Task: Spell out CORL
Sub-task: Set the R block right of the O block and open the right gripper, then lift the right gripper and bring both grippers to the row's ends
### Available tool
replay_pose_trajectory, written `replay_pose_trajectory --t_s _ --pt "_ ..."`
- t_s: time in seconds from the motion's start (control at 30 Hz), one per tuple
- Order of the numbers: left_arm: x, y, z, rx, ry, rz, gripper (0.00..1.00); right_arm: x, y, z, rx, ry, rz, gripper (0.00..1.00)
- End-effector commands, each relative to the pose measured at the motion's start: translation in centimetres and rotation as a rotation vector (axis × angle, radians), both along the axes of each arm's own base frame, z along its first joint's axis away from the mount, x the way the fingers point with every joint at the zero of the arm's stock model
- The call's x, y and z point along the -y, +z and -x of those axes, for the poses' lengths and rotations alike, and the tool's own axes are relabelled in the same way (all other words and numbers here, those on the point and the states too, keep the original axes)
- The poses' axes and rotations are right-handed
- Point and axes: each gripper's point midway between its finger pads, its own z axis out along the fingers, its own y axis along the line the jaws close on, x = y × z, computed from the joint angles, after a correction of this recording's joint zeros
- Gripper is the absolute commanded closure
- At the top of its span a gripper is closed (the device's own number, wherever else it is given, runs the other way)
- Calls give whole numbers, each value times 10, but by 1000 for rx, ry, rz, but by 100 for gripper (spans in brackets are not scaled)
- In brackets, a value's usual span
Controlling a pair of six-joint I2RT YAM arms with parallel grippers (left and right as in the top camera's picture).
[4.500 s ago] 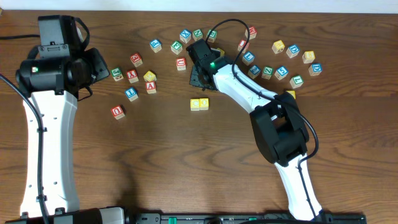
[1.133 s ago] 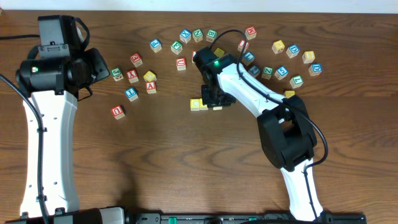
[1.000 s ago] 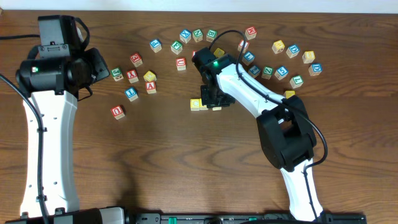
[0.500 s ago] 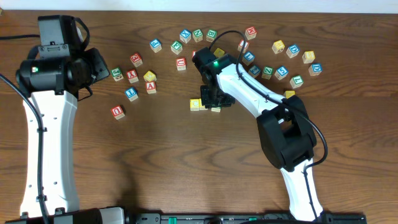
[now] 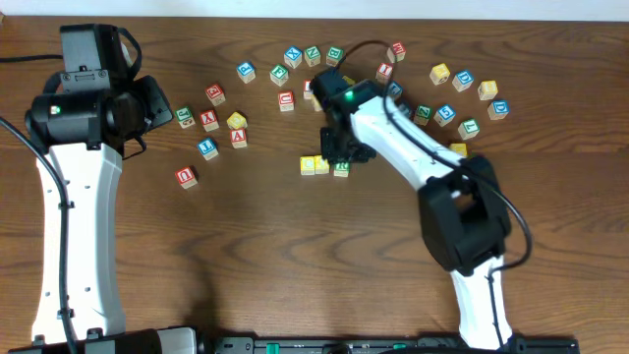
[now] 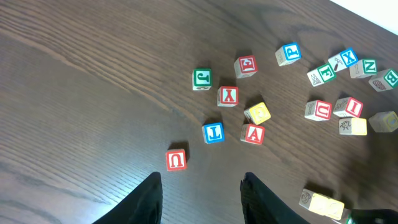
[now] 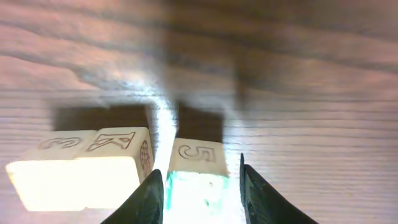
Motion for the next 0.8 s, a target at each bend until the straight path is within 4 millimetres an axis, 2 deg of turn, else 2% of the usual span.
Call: replay_pose_trajectory --t_s 0.0,0.13,0.23,0.3,0.43,0.57,0.77 --pt "-2 -1 -1 -7 1 -13 59 14 67 -20 154 -45 -52 63" --pt "3 -6 -1 -20 -9 19 59 32 109 -26 238 -85 -85 59" --pt "11 -22 -1 -59 -32 53 64 46 119 -25 234 -114 -94 61" --pt "18 -37 -1 -98 -49 65 67 54 117 -22 202 -130 -96 68" --pt "37 -64 -4 -175 -98 69 76 63 98 -15 125 -143 -90 82" --pt "58 -79 -12 -203 -152 65 77 64 84 -10 85 -136 -80 84" --pt "85 -91 -20 -213 -219 59 77 60 63 -4 54 -130 -91 86"
